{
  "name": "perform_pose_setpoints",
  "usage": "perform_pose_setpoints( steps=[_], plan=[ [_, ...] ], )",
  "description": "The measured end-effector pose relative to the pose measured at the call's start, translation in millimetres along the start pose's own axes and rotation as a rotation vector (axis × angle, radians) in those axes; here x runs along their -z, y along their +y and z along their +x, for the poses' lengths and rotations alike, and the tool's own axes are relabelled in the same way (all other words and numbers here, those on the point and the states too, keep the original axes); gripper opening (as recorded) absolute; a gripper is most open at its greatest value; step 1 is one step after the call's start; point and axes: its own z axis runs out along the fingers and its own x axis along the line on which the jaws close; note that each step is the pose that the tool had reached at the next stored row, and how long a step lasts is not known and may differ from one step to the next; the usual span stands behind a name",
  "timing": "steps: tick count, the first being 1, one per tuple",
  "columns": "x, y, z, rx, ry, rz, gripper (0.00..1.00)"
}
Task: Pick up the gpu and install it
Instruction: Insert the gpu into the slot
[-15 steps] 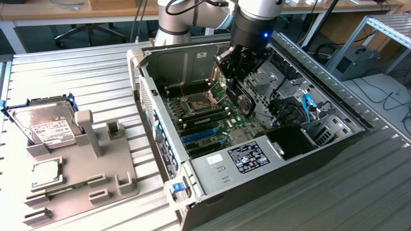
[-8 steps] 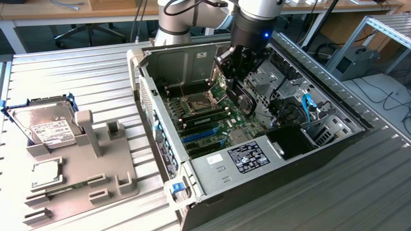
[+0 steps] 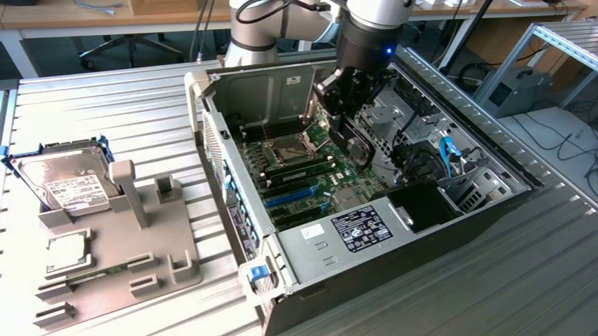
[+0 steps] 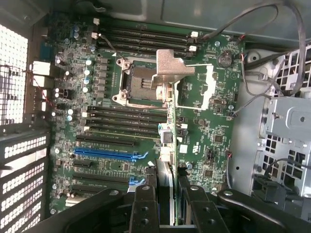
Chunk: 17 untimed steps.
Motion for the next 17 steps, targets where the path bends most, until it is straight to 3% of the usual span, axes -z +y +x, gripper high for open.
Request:
perform_pose_setpoints(
  steps=[17],
  plan=[
    [-0.8, 0.0, -0.5, 0.124, 0.0003, -0.0022, 0.27]
  ],
)
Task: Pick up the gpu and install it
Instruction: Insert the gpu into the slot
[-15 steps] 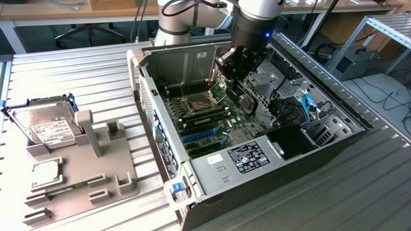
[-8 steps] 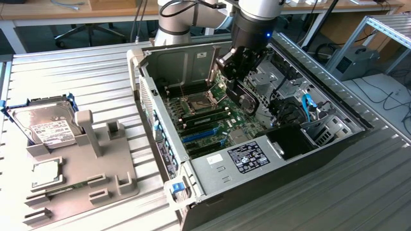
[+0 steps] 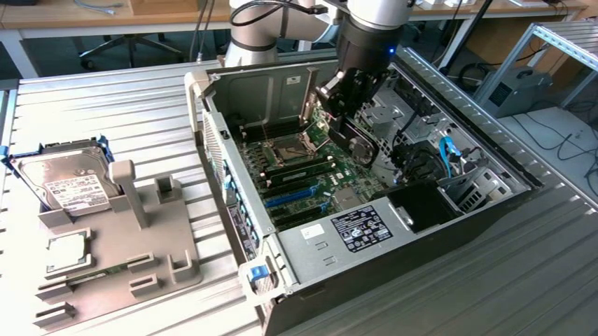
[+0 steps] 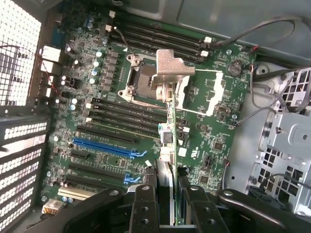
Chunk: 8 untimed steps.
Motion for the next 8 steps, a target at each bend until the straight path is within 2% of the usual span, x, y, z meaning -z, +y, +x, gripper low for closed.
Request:
perform_pose_setpoints(
  steps=[8],
  plan=[
    [-0.4, 0.0, 0.0, 0.049, 0.0001, -0.0011, 0.27]
  ],
)
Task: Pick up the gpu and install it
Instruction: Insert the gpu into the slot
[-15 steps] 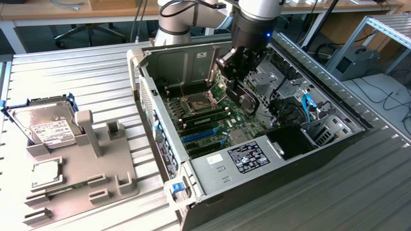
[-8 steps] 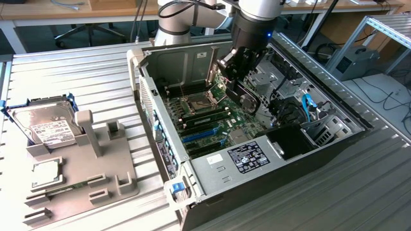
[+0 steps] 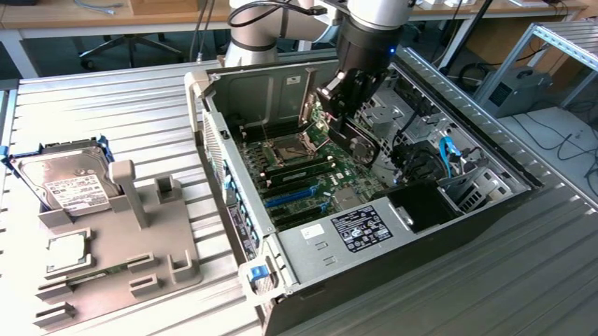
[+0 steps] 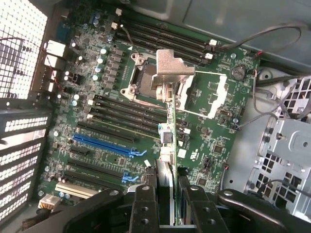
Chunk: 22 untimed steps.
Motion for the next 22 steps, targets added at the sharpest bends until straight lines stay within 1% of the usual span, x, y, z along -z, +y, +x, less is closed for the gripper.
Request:
perform_pose_setpoints(
  steps=[22],
  plan=[
    [-0.9, 0.0, -0.1, 0.107, 0.0000, -0.0028, 0.27]
  ],
)
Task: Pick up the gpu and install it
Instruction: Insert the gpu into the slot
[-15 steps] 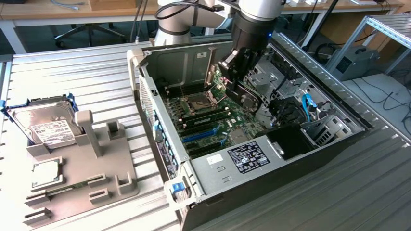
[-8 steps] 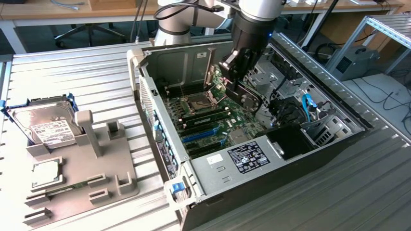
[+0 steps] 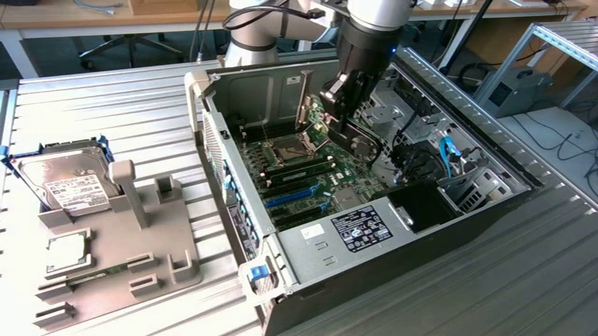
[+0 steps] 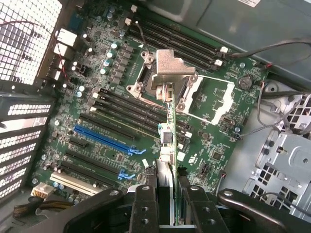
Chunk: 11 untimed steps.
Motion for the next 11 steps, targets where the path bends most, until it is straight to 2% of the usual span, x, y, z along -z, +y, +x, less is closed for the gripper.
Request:
perform_pose_setpoints(
  steps=[11],
  plan=[
    [-0.5, 0.0, 0.0, 0.056, 0.0001, -0.0014, 0.27]
  ],
)
